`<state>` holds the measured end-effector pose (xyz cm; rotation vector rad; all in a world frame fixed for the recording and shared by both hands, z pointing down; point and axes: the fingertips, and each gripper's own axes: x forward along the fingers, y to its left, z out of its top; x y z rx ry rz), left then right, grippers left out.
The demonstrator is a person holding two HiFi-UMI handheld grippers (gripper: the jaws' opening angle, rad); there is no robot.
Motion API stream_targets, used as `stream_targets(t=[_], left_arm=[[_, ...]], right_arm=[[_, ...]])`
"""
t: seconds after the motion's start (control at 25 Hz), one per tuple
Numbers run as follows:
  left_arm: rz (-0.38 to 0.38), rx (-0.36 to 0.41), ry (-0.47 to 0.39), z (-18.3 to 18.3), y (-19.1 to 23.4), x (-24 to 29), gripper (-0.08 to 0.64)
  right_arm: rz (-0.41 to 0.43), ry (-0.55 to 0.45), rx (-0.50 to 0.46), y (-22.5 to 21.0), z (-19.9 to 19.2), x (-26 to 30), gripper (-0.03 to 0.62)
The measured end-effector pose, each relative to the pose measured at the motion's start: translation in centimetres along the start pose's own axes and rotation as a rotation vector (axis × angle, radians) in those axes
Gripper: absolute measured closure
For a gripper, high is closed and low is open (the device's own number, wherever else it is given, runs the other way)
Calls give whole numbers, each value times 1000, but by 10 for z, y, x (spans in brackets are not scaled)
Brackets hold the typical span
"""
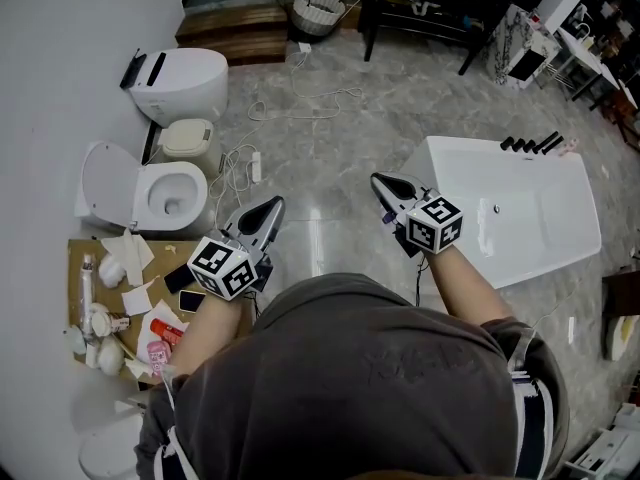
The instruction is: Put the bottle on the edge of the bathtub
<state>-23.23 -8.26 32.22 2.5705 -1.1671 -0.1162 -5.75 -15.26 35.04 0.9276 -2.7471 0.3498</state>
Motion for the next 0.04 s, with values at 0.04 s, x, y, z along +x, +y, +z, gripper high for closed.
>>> stream_targets(t=[0.04], left_arm=[[0,0,-1,1,1,-1,558]], right_arm=[[1,1,-1,1,1,1,601]])
